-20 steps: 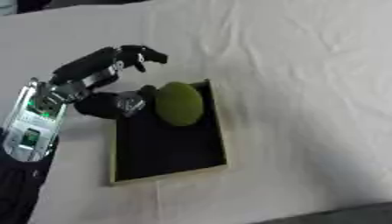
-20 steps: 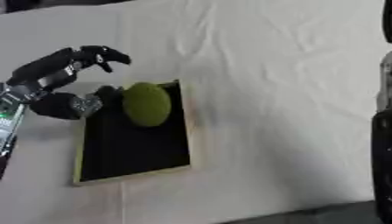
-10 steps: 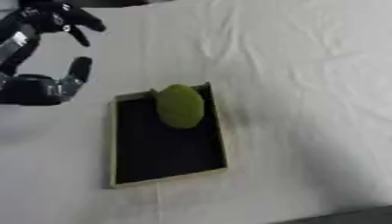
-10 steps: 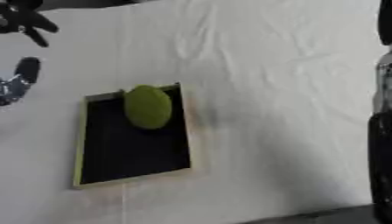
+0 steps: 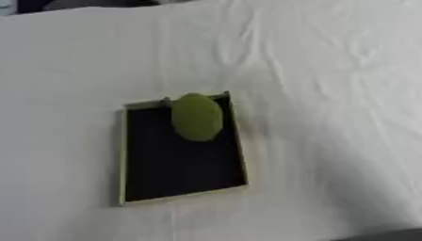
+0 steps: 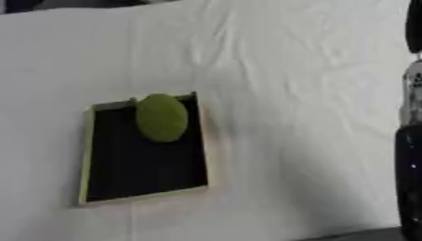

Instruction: Pick up objects on the table and place them in the box.

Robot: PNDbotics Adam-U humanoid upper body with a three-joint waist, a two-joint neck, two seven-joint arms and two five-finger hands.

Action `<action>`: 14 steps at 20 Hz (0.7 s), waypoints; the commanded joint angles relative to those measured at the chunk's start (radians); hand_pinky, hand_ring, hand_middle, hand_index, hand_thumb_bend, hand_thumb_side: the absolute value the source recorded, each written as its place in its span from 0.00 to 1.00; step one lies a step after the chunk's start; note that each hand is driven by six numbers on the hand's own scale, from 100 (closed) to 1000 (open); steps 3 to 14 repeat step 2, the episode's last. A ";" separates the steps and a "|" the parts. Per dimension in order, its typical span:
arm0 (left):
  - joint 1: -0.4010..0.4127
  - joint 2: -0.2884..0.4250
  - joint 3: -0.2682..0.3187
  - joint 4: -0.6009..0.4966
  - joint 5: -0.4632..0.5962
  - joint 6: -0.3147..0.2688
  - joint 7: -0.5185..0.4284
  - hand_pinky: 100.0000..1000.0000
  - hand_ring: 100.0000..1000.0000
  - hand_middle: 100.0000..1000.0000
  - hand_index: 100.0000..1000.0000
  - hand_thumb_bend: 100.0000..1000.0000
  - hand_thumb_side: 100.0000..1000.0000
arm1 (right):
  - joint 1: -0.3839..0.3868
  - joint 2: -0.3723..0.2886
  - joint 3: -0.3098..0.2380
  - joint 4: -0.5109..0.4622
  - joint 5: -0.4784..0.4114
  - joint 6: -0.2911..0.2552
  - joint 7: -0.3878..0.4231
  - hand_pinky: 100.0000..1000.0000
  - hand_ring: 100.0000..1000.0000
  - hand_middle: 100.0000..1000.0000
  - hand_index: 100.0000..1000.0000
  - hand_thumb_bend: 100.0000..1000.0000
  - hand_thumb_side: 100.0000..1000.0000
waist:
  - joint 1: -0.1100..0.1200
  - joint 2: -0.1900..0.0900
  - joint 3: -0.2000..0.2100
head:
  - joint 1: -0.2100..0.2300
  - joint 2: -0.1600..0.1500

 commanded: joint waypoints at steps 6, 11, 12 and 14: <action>0.007 0.039 0.073 -0.075 0.077 0.018 0.144 0.54 0.71 0.63 0.77 0.00 0.51 | -0.010 -0.017 -0.010 -0.020 0.009 -0.010 -0.003 0.73 0.87 0.54 0.79 0.00 0.45 | -0.009 -0.016 0.003 | 0.012 -0.011; 0.007 0.039 0.073 -0.075 0.077 0.018 0.144 0.54 0.71 0.63 0.77 0.00 0.51 | -0.010 -0.017 -0.010 -0.020 0.009 -0.010 -0.003 0.73 0.87 0.54 0.79 0.00 0.45 | -0.009 -0.016 0.003 | 0.012 -0.011; 0.007 0.039 0.073 -0.075 0.077 0.018 0.144 0.54 0.71 0.63 0.77 0.00 0.51 | -0.010 -0.017 -0.010 -0.020 0.009 -0.010 -0.003 0.73 0.87 0.54 0.79 0.00 0.45 | -0.009 -0.016 0.003 | 0.012 -0.011; 0.007 0.039 0.073 -0.075 0.077 0.018 0.144 0.54 0.71 0.63 0.77 0.00 0.51 | -0.010 -0.017 -0.010 -0.020 0.009 -0.010 -0.003 0.73 0.87 0.54 0.79 0.00 0.45 | -0.009 -0.016 0.003 | 0.012 -0.011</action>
